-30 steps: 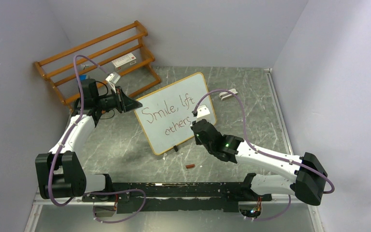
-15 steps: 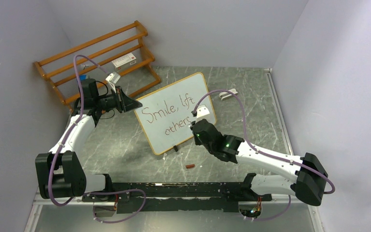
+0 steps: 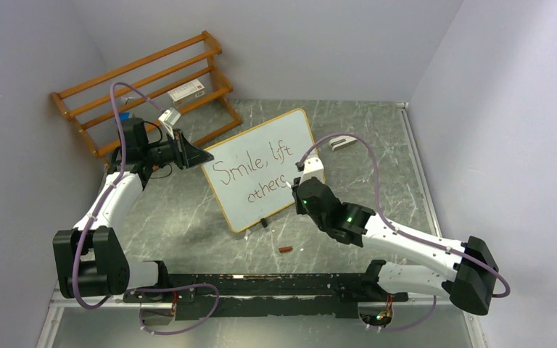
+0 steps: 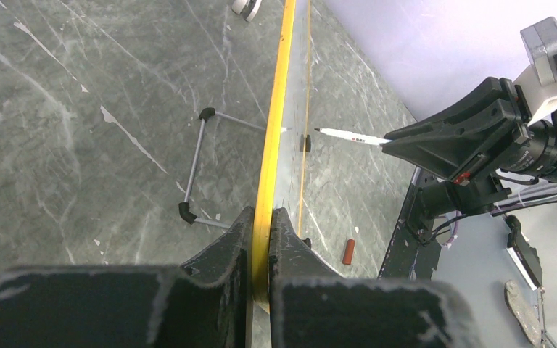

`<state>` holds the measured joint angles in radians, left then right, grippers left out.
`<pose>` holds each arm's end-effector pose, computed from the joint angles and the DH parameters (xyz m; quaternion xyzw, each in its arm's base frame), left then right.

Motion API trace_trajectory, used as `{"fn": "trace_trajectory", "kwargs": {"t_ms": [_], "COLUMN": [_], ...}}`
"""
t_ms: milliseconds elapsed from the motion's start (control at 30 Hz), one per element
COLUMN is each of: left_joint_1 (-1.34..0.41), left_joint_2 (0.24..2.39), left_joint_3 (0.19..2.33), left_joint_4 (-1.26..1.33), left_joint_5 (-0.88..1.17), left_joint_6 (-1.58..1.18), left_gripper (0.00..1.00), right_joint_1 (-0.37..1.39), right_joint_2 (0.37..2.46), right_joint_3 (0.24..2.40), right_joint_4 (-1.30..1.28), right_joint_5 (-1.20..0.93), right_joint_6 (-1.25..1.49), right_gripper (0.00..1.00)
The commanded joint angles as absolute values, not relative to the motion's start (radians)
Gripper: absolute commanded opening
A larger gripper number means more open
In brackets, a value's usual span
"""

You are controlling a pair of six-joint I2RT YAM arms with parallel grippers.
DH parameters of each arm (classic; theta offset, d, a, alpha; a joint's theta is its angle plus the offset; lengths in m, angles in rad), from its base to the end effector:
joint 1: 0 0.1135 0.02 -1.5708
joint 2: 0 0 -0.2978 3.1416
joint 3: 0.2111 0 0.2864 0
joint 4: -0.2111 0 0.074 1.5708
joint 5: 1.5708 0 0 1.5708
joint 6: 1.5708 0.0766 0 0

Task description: Write a sentence on the whiteboard

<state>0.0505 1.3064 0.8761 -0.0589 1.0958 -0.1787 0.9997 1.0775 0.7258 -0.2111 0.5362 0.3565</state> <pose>0.3210 -0.0520 0.2874 0.1827 0.7577 -0.4738 0.4100 0.1847 0.2151 0.2610 -0.1455 0.8415 0.1115 0.5082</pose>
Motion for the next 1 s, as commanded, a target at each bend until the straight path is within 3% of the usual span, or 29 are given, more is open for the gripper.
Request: {"fn": "trace_trajectory", "kwargs": {"t_ms": [0, 967], "left_joint_1": [0.044, 0.044], "left_joint_2": [1.357, 1.370], "left_joint_3": [0.847, 0.853], "left_joint_4": [-0.149, -0.157], "left_joint_5": [0.894, 0.895], "left_joint_6": [-0.072, -0.068], "left_gripper": [0.05, 0.05], "right_joint_1": [0.969, 0.934], "right_joint_2": [1.065, 1.138], "right_joint_3": [0.709, 0.694], "right_joint_4": [-0.251, -0.144], "right_joint_5": [0.587, 0.545], "right_joint_6": [0.389, 0.364], "right_gripper": [0.00, 0.00]}}
